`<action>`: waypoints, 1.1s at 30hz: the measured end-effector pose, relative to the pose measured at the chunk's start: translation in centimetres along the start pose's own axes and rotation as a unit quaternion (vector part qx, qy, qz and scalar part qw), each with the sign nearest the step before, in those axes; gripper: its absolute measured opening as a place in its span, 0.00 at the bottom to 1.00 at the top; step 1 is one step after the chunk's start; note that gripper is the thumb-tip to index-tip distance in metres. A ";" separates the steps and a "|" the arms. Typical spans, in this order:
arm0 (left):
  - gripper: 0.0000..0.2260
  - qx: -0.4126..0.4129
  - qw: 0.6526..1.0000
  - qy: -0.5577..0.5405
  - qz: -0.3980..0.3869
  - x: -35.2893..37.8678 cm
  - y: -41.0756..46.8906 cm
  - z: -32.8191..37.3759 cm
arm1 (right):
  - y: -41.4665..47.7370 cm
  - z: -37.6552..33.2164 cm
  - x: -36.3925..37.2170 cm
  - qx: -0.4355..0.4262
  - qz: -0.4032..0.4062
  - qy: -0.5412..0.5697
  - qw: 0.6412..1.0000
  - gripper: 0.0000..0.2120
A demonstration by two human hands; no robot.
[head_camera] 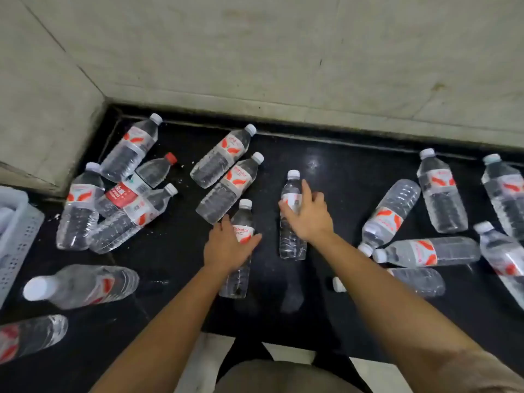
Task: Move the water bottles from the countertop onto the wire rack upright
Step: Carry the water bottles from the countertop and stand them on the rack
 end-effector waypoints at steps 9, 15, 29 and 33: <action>0.36 0.020 0.997 -0.033 0.061 1.7 1.5 -0.4 | 2.1 -0.6 3.6 0.084 0.031 -0.078 0.993 0.56; 0.36 0.033 0.997 -0.036 0.057 1.6 1.7 -0.2 | 1.8 0.0 3.4 0.081 0.063 -0.018 0.995 0.50; 0.28 0.122 0.968 -0.206 0.071 -2.5 -6.4 5.6 | -12.9 9.7 -8.1 0.029 0.153 0.343 0.926 0.48; 0.30 0.173 0.944 -0.276 0.059 -3.1 -14.5 12.0 | -18.7 16.2 -14.2 0.046 0.186 0.462 0.866 0.48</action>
Point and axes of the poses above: each hand's wrist, its own y-axis towards the middle knuckle, its own x-axis out of the palm, z = x × y, the point moved 8 cm from there along y, towards the middle knuckle, and after that the axes turned 11 degrees about z, right-handed, at the moved point
